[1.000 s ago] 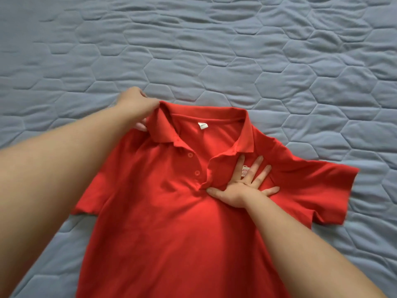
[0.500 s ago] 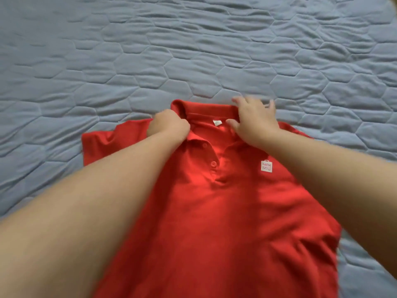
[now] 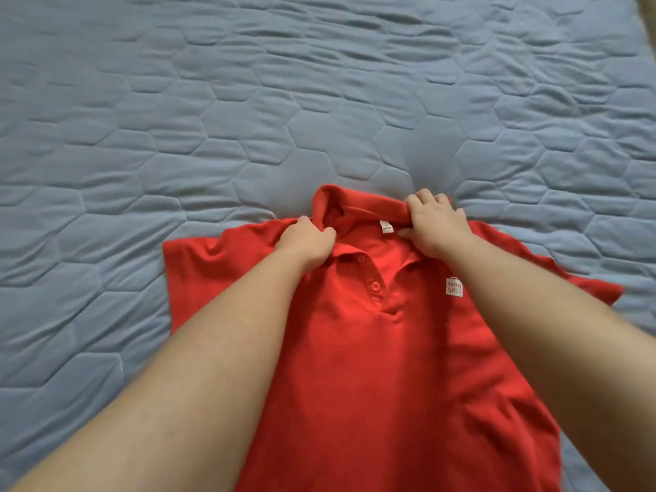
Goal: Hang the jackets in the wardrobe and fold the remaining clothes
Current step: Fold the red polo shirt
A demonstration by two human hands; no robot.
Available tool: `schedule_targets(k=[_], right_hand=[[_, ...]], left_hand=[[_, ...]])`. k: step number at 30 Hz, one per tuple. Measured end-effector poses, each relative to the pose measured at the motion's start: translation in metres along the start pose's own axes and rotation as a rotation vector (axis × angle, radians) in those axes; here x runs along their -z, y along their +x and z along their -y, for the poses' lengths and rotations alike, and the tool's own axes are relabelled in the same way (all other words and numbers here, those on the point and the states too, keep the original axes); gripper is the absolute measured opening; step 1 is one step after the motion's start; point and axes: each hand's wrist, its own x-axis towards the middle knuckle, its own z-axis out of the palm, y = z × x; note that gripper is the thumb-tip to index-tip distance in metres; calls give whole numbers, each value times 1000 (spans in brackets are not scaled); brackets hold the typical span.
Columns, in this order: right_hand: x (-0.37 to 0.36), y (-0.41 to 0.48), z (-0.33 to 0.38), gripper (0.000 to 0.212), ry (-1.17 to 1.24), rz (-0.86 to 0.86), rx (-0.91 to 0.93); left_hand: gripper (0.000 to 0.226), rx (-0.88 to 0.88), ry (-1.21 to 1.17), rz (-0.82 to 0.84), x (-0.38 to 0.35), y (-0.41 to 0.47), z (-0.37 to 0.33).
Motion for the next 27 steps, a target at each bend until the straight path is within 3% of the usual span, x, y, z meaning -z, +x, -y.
schedule_targets(k=[8,14,17,19,22,24,27], right_hand=[[14,22,1,50,-84,114,37],[32,61,-1,60,-227,306,159],[42,61,-4,50,-165,336,237],[50,57,-6,38,120,328,327],[60,51,-6,11,515,308,477],[61,52,-8,20,648,268,497],[55,64,-11,24,668,139,420]], left_hand=[[48,0,-22,30,3,9,1],[55,48,-57,66,8,24,-3],[60,60,-132,79,17,19,-3],[50,68,-390,27,21,14,1],[24,120,-1098,121,30,10,0],[25,119,-1459,212,39,8,-1],[33,193,-1595,252,35,0,-8]])
